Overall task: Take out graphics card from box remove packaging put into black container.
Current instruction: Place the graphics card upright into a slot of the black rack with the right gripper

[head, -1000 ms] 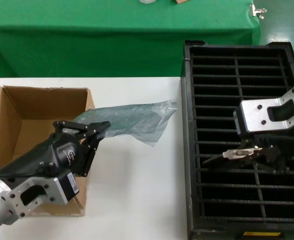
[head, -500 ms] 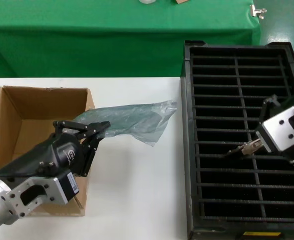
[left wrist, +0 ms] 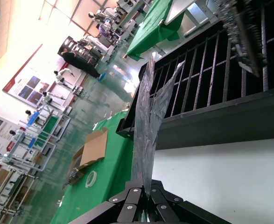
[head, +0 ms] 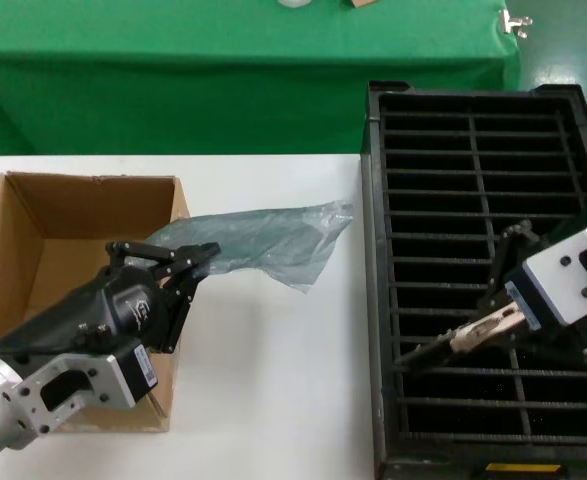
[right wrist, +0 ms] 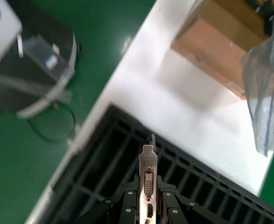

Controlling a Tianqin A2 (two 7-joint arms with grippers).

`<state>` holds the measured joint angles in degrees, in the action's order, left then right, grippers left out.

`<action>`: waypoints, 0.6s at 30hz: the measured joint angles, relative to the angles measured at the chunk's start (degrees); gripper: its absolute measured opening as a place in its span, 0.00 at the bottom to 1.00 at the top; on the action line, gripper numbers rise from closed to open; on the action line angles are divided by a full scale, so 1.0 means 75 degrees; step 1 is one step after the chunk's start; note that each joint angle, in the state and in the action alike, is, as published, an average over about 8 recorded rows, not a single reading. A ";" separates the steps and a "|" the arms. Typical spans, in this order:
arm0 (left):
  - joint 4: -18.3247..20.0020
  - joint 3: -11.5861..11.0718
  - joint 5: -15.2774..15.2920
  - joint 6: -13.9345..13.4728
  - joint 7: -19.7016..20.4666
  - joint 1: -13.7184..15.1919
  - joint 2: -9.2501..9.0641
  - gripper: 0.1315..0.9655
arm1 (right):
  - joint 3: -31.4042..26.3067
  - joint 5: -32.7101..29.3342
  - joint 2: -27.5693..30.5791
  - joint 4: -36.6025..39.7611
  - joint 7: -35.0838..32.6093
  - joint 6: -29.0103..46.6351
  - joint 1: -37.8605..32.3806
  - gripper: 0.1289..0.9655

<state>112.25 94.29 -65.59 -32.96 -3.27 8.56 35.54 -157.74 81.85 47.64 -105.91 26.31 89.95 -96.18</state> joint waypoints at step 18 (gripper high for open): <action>0.0000 0.0000 0.0000 0.0000 0.0000 0.0000 0.0000 0.01 | 0.0000 0.1351 0.0189 0.0630 0.2148 0.0000 -0.0205 0.07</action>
<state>112.25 94.29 -65.59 -32.95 -3.27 8.56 35.55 -157.73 91.99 49.06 -101.18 42.42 89.95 -97.72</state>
